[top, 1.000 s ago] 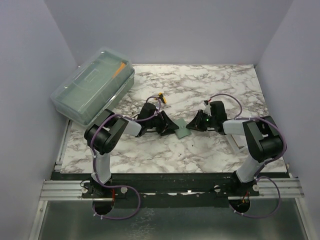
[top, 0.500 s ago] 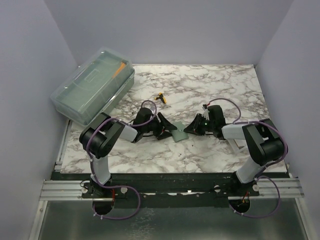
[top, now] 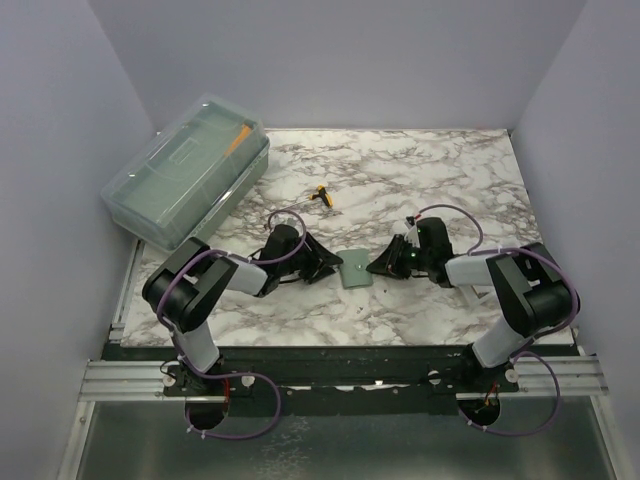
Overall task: Put the credit cards into the card holder
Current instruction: Open the card holder at the center of the board.
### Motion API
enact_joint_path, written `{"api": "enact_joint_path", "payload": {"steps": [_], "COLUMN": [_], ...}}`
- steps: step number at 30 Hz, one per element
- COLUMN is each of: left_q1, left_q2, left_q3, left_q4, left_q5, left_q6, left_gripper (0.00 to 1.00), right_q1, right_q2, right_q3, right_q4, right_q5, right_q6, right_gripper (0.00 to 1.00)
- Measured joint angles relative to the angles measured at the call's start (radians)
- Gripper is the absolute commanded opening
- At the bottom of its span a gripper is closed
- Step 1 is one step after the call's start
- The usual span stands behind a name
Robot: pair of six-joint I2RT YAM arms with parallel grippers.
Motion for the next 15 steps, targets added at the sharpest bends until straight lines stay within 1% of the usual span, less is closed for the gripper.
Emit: {"api": "enact_joint_path", "payload": {"steps": [3,7,9,12,15], "left_q1": [-0.008,-0.017,-0.018,-0.012,-0.004], "left_q2": [-0.017,0.010,0.041,0.088,0.113], "left_q3": [0.015,0.055,0.068,0.071,0.065], "left_q4": [-0.045,-0.055,-0.011,0.096,0.163], "left_q5": [-0.039,-0.036,-0.011,0.043,0.073], "left_q6": [0.033,0.058,0.058,0.045,0.028], "left_gripper": [0.52,0.56,0.57,0.57,0.51], "right_q1": [0.002,0.002,0.002,0.001,0.000], "right_q2": [-0.003,-0.003,-0.003,-0.003,-0.003], "right_q3": [-0.003,-0.019,-0.033,-0.047,-0.054], "right_q4": [0.000,0.025,0.047,0.072,0.084], "right_q5": [-0.001,-0.012,-0.021,-0.024,-0.027], "right_q6": [0.005,0.023,0.039,0.055,0.061], "right_gripper": [0.21,0.21,0.21,0.21,0.21]}}
